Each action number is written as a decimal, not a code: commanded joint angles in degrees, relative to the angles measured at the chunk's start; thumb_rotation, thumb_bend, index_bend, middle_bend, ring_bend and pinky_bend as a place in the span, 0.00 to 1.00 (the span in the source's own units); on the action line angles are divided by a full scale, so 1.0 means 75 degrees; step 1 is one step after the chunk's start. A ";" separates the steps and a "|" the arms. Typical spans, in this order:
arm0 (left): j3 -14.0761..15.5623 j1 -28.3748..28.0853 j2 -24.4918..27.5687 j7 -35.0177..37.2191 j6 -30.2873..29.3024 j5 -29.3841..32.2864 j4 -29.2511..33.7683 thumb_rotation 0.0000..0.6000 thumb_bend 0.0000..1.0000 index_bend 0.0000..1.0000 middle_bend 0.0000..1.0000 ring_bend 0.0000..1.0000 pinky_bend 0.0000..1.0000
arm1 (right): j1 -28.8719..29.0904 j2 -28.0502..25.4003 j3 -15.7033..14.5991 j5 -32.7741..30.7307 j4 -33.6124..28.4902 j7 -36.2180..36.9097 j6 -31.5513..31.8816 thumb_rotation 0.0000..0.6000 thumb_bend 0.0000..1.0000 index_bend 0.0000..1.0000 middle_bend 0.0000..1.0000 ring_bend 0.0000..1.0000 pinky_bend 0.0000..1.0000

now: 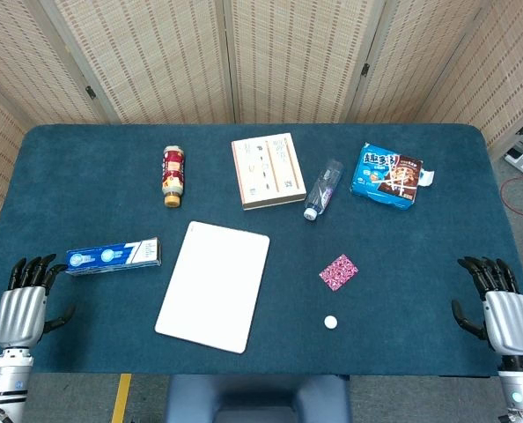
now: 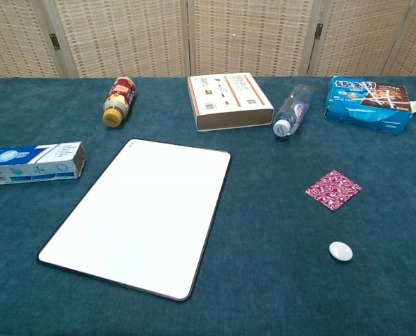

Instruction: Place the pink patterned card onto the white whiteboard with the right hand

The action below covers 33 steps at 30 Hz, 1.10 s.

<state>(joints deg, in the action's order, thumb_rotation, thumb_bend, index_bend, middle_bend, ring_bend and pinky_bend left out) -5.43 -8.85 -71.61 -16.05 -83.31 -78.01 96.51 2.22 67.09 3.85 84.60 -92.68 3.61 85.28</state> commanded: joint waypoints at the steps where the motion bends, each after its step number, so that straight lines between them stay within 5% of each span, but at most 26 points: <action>1: -0.0003 -0.0002 -0.0003 -0.0007 0.0001 0.0005 -0.0002 1.00 0.29 0.27 0.15 0.12 0.00 | 0.0008 -0.0003 -0.0006 0.0016 0.0006 -0.0002 -0.0009 1.00 0.44 0.16 0.18 0.09 0.00; 16: 0.0017 0.0017 0.0016 -0.0083 -0.0036 -0.0015 0.0086 1.00 0.29 0.27 0.15 0.11 0.00 | 0.0176 -0.0114 -0.0096 0.0273 0.0110 0.0201 -0.0230 1.00 0.44 0.16 0.18 0.09 0.00; 27: 0.0024 0.0039 0.0019 -0.0152 -0.0050 0.0027 0.0136 1.00 0.29 0.27 0.15 0.11 0.00 | 0.1194 -0.0242 -0.0036 0.0749 0.0169 -0.0053 -0.1400 1.00 0.44 0.17 0.18 0.09 0.00; 33: 0.0031 0.0045 0.0014 -0.0172 -0.0062 0.0016 0.0162 1.00 0.29 0.27 0.15 0.12 0.00 | 0.2081 0.0083 0.0108 0.0703 0.0326 -0.0387 -0.2540 1.00 0.44 0.28 0.18 0.07 0.00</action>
<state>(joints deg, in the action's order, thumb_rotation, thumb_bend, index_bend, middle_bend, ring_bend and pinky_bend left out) -5.20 -8.51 -71.51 -17.34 -83.78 -77.89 97.73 15.08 66.42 4.10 90.01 -90.93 1.88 69.45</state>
